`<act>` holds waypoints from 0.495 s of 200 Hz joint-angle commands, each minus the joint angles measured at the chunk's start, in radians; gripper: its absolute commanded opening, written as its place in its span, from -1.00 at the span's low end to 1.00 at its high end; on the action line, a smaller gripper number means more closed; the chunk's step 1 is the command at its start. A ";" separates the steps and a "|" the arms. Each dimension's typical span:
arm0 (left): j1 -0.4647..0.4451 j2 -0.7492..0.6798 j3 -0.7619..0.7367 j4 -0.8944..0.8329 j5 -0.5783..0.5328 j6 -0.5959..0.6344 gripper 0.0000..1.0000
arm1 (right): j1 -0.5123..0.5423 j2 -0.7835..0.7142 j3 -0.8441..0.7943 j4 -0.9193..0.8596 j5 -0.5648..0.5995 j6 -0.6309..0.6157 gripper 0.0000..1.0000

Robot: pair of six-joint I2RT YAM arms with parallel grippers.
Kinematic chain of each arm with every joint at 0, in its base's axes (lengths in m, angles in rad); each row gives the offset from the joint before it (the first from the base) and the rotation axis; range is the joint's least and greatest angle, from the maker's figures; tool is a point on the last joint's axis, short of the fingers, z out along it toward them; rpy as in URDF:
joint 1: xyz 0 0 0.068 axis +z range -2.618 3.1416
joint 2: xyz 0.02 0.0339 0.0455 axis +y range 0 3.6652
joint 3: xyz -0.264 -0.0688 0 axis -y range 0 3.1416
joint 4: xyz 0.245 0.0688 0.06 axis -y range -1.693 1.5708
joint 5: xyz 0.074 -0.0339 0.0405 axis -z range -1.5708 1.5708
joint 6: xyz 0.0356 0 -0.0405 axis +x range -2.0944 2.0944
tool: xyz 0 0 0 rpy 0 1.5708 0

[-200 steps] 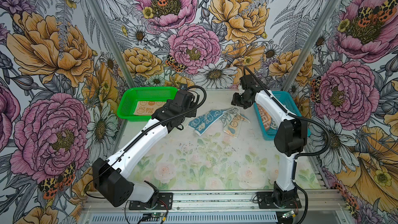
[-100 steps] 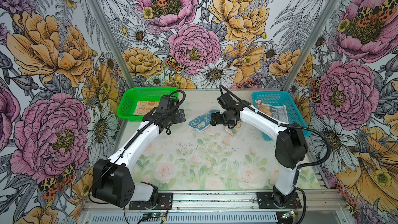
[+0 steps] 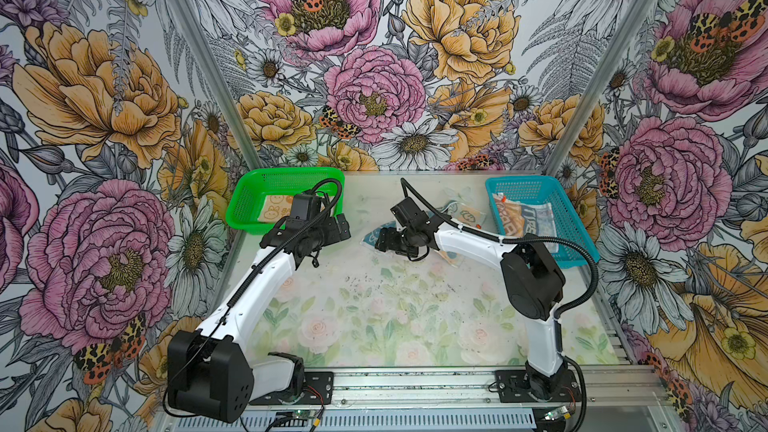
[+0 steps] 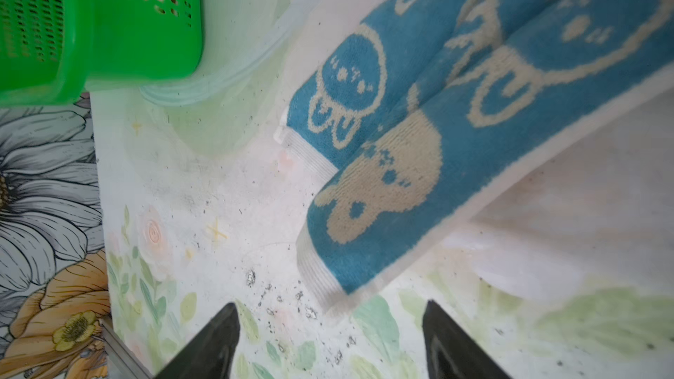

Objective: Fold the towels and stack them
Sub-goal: 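Grasp the blue towel's edge with right gripper while left gripper moves beside it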

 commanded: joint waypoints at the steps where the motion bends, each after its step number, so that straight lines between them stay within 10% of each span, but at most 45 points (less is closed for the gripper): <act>1: 0.006 -0.026 -0.016 0.037 0.043 -0.017 0.98 | 0.004 0.034 -0.014 0.116 -0.002 0.104 0.50; 99: 0.008 -0.023 -0.031 0.051 0.058 -0.015 0.98 | 0.020 0.021 -0.113 0.223 0.020 0.209 0.14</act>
